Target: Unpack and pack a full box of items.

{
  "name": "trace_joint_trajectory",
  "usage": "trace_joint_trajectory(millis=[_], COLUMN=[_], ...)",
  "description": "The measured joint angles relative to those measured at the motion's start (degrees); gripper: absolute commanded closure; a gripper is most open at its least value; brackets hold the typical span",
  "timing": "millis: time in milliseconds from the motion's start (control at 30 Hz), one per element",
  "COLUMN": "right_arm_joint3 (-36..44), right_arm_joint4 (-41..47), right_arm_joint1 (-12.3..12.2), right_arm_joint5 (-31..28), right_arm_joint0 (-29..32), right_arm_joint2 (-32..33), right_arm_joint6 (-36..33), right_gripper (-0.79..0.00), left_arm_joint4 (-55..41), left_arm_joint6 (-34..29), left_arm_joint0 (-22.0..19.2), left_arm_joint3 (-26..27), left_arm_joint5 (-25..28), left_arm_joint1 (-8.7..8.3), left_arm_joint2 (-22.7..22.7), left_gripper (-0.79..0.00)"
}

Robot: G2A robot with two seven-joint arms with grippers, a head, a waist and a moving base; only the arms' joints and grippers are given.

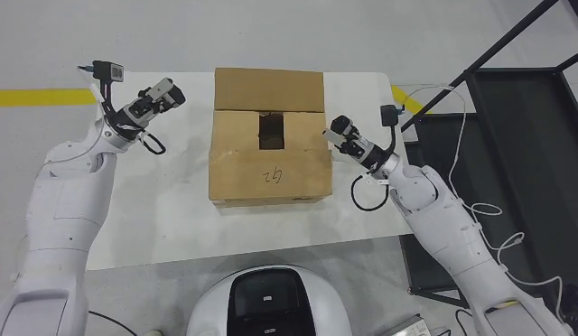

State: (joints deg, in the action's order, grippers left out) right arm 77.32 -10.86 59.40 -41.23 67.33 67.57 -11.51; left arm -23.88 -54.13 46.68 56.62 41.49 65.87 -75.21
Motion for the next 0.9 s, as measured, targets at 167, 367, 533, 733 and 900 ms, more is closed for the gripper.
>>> trace_joint_trajectory(millis=[167, 367, 533, 733, 900], right_arm_joint3=[-4.80, -12.57, -16.31, -17.27, -16.92], right_arm_joint4=[-3.24, -2.98, -1.53, 0.05, 0.34], right_arm_joint1=[1.02, 3.06, 4.34, 5.20, 5.83], right_arm_joint5=[3.51, 4.14, 1.88, -1.34, -2.27], right_arm_joint0=[-3.04, -7.63, -9.80, -11.00, -11.42], right_arm_joint2=[-2.29, -6.92, -9.25, -10.54, -11.93], right_arm_joint6=[0.72, 1.27, 0.72, -1.42, -3.90], right_gripper=[-0.785, -0.785, -0.785, -0.785, -0.785], left_arm_joint4=[0.50, 2.09, 5.53, 7.63, 10.53], left_arm_joint6=[1.11, 2.48, 3.72, 6.31, 7.96], left_arm_joint0=[3.50, 6.32, 7.47, 7.73, 7.50], left_arm_joint3=[4.88, 9.39, 10.96, 10.18, 8.12], left_arm_joint5=[-1.84, -3.22, -4.73, -5.88, -6.37], left_arm_joint1=[-0.73, -1.23, -1.69, -2.00, -2.64], left_arm_joint2=[-1.91, -2.90, -3.64, -4.53, -6.51], left_gripper=[-0.785, -0.785, -0.785, -0.785, -0.785])
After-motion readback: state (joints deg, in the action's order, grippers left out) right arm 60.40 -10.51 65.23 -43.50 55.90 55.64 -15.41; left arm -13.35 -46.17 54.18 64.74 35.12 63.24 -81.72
